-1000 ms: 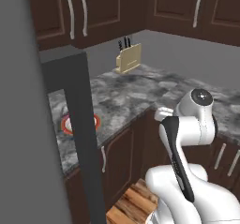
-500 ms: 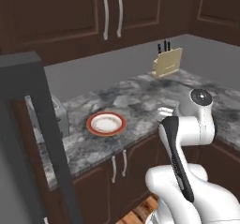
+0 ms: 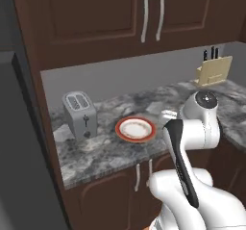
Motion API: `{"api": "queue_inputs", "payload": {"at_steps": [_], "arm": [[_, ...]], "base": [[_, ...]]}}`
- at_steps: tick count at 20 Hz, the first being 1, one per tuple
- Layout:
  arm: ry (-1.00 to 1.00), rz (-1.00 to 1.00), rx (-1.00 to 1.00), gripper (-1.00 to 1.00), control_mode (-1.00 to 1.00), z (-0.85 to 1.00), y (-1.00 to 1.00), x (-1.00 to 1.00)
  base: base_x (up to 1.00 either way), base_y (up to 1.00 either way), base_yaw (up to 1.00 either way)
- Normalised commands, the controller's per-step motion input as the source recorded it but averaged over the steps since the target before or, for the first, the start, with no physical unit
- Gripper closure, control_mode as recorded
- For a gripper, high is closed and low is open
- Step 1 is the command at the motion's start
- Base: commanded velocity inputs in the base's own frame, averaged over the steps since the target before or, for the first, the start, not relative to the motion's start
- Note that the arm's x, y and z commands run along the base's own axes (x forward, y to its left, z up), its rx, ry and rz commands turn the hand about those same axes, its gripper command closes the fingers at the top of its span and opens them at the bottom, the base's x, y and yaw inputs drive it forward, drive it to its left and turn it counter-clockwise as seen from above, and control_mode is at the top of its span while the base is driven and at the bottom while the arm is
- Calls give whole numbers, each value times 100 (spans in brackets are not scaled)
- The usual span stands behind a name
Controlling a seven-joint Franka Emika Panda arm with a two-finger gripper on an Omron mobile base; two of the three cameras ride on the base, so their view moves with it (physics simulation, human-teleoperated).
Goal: Pick onion from the fridge and place it on the plate on the counter.
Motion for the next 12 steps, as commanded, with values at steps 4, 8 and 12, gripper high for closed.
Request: {"api": "queue_inputs", "payload": {"at_steps": [4, 8, 12], "arm": [[0, 0, 0, 100, 100, 0, 0, 0], [0, 0, 0, 100, 100, 0, 0, 0], [0, 0, 0, 100, 100, 0, 0, 0]], "base": [[46, -19, 37], [32, -14, 35], [26, -11, 34]]}}
